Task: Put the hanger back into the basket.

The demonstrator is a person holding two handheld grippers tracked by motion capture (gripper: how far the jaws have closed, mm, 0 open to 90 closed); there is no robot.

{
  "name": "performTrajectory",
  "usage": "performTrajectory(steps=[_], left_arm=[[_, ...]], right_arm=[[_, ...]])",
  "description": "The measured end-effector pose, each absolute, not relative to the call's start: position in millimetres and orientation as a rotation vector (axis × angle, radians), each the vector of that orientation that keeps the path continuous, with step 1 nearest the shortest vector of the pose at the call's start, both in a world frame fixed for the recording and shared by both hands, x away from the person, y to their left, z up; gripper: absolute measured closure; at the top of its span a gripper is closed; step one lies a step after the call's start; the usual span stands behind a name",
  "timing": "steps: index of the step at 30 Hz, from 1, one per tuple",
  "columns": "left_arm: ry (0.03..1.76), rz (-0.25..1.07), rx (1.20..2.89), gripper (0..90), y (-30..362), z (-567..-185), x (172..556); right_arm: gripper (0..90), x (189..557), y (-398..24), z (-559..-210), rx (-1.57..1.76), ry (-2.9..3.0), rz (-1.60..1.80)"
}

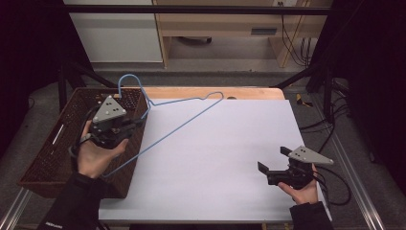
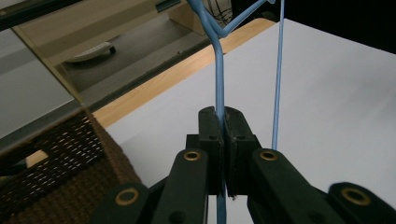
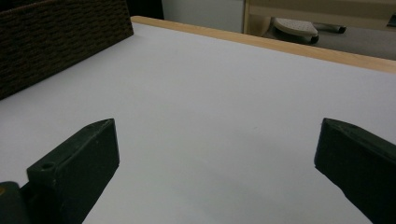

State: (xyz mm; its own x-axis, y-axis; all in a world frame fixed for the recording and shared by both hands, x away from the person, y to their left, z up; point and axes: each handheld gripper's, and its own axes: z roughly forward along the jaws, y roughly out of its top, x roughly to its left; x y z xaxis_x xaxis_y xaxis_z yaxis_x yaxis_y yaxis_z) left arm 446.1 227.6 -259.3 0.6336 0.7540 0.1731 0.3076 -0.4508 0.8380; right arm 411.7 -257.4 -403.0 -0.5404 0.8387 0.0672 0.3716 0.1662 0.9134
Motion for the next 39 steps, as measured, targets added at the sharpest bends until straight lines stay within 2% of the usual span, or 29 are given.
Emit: performTrajectory(steps=[16,39], left_arm=[[0.897,0.735,2.029,87.2,290.6,-246.7,453.7],[1.051,0.8,1.962,87.1,371.9,-263.8,474.9]], right_arm=[[0.5,411.9,-258.1,-402.9,1.143,1.985,1.352],[0.4,412.8,-258.1,-404.2,1.15,1.987,1.342]])
